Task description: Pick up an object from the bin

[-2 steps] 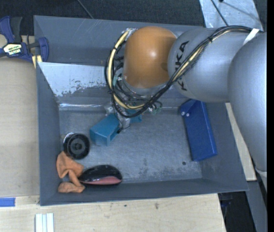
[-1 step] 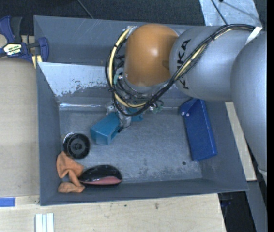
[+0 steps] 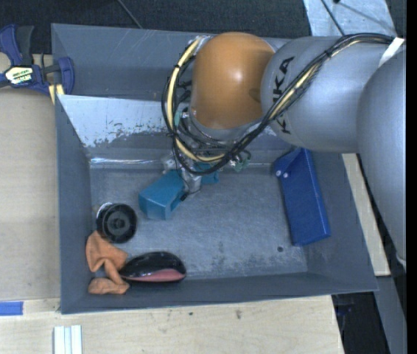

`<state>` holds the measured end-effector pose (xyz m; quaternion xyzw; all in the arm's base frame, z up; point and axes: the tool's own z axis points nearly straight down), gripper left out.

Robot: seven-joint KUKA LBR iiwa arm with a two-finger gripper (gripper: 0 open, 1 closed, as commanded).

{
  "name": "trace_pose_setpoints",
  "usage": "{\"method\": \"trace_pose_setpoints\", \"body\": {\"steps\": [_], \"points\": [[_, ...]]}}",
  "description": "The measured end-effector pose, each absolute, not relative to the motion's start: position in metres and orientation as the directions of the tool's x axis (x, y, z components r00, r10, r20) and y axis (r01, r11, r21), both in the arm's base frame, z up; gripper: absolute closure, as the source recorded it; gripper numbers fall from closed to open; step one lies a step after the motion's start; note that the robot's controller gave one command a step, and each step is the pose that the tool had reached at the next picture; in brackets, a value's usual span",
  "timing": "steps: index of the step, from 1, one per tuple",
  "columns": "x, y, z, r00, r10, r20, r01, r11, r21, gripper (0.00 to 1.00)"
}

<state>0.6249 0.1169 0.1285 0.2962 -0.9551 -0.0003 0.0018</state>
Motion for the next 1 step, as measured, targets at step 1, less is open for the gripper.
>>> {"method": "trace_pose_setpoints", "body": {"steps": [1], "points": [[0.6244, 0.1167, 0.1422, -0.825, -0.565, 0.005, -0.565, 0.825, 0.002, 1.00]]}}
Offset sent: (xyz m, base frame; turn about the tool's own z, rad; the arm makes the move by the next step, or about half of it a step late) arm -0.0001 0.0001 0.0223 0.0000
